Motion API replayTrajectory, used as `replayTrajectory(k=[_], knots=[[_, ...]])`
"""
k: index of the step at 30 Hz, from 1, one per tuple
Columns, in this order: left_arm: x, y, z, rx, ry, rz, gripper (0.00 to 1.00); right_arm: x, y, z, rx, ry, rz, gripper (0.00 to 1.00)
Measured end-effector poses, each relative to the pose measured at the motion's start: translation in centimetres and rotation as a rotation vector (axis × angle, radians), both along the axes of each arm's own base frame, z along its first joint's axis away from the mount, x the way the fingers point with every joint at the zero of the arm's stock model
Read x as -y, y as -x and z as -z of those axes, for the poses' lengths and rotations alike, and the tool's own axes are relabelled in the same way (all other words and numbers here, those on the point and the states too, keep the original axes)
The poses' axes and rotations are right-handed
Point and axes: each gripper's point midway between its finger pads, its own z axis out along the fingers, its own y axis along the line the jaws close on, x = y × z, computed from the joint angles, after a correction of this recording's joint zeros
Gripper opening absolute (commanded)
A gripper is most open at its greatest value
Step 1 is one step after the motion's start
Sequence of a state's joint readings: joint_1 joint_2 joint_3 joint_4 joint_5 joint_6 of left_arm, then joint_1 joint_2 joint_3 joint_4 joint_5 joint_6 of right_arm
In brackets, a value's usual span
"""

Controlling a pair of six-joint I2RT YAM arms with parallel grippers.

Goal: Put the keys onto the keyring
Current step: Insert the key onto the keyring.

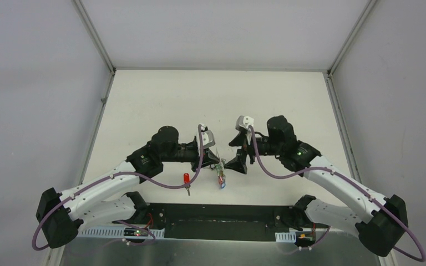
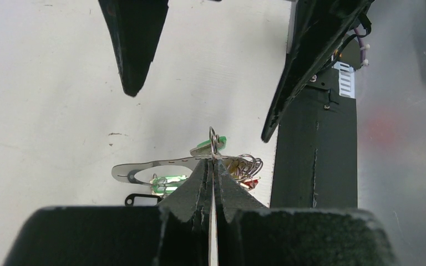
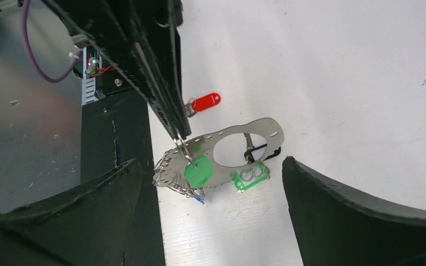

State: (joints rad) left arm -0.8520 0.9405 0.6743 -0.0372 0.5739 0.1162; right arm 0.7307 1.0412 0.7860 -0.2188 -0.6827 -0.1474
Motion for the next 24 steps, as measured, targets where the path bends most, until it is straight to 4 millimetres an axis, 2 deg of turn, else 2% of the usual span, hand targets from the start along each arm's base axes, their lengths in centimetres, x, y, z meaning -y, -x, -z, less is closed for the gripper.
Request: replayTrajectory(k=[5,11,13,21,24], knots=[[0.0,0.0,0.0,0.001,0.000,0.000,0.00,0.6,0.7,-1.9,0.094,-0.087,-0.002,1.00],[-0.1,0.1,-0.2,0.005,0.005,0.002,0.00,0.3,1.4,-2.9,0.127,-0.163,-0.037,0.98],[-0.1,0.2,-0.5,0.014,0.011,0.005,0.00,0.2,1.9,-3.1,0.130,-0.188,-0.071,0.92],[-0.2,0.9,-1.2,0.028,0.033,0.036,0.00,0.2,3.0,-4.8,0.155,-0.269,-0.182,0.45],[-0.1,1.1,-1.3,0.027,0.034,0.046,0.00,0.3,3.1,-5.2,0.160,-0.289,-0.208,0.42]])
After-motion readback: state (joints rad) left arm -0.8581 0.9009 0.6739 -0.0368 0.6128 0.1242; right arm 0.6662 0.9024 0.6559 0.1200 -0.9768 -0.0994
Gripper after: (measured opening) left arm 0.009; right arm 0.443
